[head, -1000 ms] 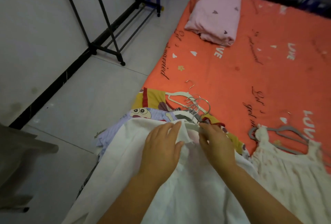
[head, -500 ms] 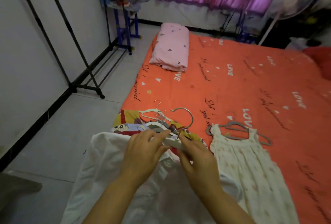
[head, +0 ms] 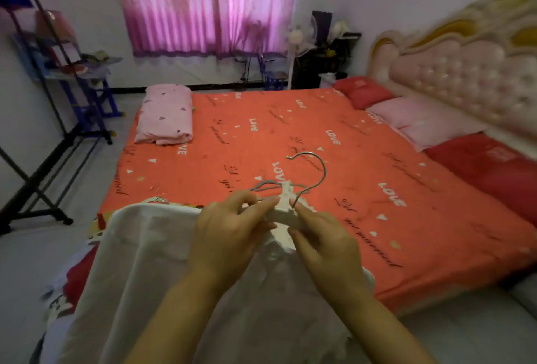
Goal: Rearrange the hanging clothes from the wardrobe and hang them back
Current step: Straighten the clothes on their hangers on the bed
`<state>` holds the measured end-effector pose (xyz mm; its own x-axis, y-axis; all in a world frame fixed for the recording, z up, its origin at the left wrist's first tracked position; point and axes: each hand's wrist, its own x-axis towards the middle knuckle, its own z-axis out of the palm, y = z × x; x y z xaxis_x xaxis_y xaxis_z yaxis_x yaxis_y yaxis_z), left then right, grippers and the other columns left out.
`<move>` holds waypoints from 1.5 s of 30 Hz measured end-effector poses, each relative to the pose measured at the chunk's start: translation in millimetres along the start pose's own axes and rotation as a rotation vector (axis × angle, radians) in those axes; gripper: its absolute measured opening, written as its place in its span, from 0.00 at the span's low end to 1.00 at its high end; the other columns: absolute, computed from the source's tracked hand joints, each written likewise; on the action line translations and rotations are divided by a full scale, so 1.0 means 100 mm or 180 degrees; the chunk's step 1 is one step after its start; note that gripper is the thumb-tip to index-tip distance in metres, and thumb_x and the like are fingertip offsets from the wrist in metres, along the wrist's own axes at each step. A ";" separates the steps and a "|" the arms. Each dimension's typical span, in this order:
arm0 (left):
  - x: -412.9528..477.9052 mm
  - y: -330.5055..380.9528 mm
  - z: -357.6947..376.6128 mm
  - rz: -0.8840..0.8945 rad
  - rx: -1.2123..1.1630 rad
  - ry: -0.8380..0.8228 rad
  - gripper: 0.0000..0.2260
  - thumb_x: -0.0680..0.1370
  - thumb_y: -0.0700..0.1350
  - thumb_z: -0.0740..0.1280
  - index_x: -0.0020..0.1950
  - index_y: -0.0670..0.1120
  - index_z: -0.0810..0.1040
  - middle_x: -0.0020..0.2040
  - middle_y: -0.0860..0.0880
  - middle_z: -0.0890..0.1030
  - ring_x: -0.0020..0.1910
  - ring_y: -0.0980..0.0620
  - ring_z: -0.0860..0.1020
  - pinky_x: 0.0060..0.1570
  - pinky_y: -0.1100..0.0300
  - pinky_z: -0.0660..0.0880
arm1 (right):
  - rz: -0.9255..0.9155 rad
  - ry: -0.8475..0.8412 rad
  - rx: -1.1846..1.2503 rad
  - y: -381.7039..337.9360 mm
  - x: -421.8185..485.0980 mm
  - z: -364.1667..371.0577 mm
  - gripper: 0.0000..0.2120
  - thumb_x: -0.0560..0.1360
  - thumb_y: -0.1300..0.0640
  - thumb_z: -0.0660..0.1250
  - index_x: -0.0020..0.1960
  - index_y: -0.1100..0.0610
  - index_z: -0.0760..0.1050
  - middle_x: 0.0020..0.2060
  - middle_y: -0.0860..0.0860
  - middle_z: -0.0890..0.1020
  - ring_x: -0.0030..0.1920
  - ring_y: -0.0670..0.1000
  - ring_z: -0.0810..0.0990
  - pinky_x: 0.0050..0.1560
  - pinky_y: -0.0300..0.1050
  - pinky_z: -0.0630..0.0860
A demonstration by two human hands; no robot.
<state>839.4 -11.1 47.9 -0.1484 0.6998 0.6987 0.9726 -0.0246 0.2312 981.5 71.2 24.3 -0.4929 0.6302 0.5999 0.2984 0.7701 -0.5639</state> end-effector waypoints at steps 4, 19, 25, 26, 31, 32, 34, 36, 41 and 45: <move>0.26 0.65 0.16 0.0258 -0.0123 0.0179 0.13 0.70 0.50 0.65 0.48 0.48 0.84 0.41 0.46 0.80 0.29 0.47 0.78 0.30 0.58 0.71 | 0.0141 0.0363 -0.0256 0.19 -0.12 -0.71 0.18 0.66 0.63 0.69 0.56 0.58 0.80 0.41 0.51 0.83 0.44 0.46 0.74 0.46 0.20 0.63; 1.18 1.88 1.74 -0.0185 -0.1447 -0.0077 0.14 0.69 0.48 0.69 0.53 0.48 0.83 0.43 0.45 0.78 0.33 0.43 0.79 0.29 0.51 0.76 | 0.0692 0.0420 -0.1443 1.66 0.15 -2.26 0.14 0.67 0.65 0.74 0.51 0.55 0.82 0.39 0.51 0.82 0.36 0.49 0.75 0.42 0.46 0.71; 1.84 1.90 2.70 -0.0405 -0.1629 -0.0141 0.13 0.71 0.46 0.72 0.55 0.51 0.81 0.45 0.48 0.76 0.37 0.44 0.78 0.33 0.53 0.75 | 0.0701 0.0338 -0.1650 2.56 0.79 -2.42 0.16 0.67 0.63 0.74 0.55 0.54 0.81 0.39 0.53 0.82 0.39 0.55 0.78 0.43 0.48 0.72; 1.96 1.90 2.85 -0.0450 -0.1672 -0.0135 0.13 0.71 0.46 0.73 0.55 0.51 0.81 0.45 0.48 0.76 0.38 0.45 0.78 0.34 0.54 0.75 | 0.0692 0.0330 -0.1691 2.70 0.92 -2.43 0.17 0.67 0.63 0.74 0.55 0.54 0.81 0.39 0.53 0.82 0.39 0.55 0.78 0.43 0.47 0.72; 2.49 1.86 3.49 -0.0603 -0.1947 -0.0182 0.15 0.72 0.43 0.71 0.58 0.52 0.80 0.47 0.50 0.74 0.41 0.52 0.75 0.39 0.61 0.71 | 0.0698 0.0230 -0.1835 3.32 1.51 -2.50 0.18 0.67 0.63 0.75 0.56 0.55 0.81 0.35 0.54 0.79 0.37 0.56 0.76 0.40 0.48 0.72; 2.56 1.84 3.60 -0.0649 -0.1994 -0.0220 0.15 0.73 0.43 0.71 0.59 0.52 0.79 0.47 0.51 0.74 0.42 0.53 0.75 0.40 0.62 0.70 | 0.0695 0.0206 -0.1841 3.44 1.61 -2.50 0.18 0.67 0.64 0.75 0.56 0.55 0.81 0.35 0.54 0.79 0.37 0.56 0.76 0.39 0.49 0.72; 2.69 1.79 3.81 -0.0738 -0.2068 -0.0336 0.15 0.74 0.42 0.70 0.60 0.52 0.79 0.48 0.52 0.73 0.42 0.54 0.75 0.42 0.62 0.70 | 0.0718 0.0130 -0.1811 3.66 1.79 -2.46 0.17 0.67 0.64 0.75 0.55 0.55 0.81 0.34 0.55 0.79 0.36 0.58 0.77 0.39 0.50 0.72; 2.80 1.70 4.04 -0.0825 -0.2100 -0.0426 0.15 0.74 0.42 0.69 0.60 0.53 0.78 0.48 0.53 0.72 0.42 0.57 0.73 0.44 0.65 0.68 | 0.0678 0.0047 -0.1795 3.91 1.95 -2.38 0.17 0.66 0.65 0.75 0.55 0.56 0.82 0.33 0.56 0.78 0.36 0.60 0.77 0.38 0.53 0.74; 3.11 1.42 4.62 -0.1081 -0.1934 -0.0503 0.16 0.74 0.41 0.68 0.61 0.51 0.78 0.47 0.54 0.70 0.41 0.64 0.67 0.42 0.73 0.62 | 0.0488 -0.0100 -0.1667 4.61 2.40 -2.10 0.18 0.65 0.65 0.76 0.54 0.57 0.82 0.31 0.56 0.79 0.34 0.60 0.77 0.36 0.55 0.76; 3.41 1.10 5.17 -0.1383 -0.1676 -0.0583 0.16 0.75 0.42 0.67 0.62 0.51 0.77 0.47 0.56 0.69 0.42 0.64 0.66 0.42 0.73 0.61 | 0.0428 -0.0397 -0.1328 5.30 2.88 -1.76 0.17 0.67 0.64 0.75 0.55 0.57 0.81 0.33 0.55 0.79 0.36 0.59 0.77 0.40 0.54 0.75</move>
<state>988.6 593.9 -38.0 -0.4261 0.8323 0.3545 0.6094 -0.0256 0.7925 1141.2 678.4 -1.5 -0.5143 0.7303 0.4496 0.6576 0.6723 -0.3398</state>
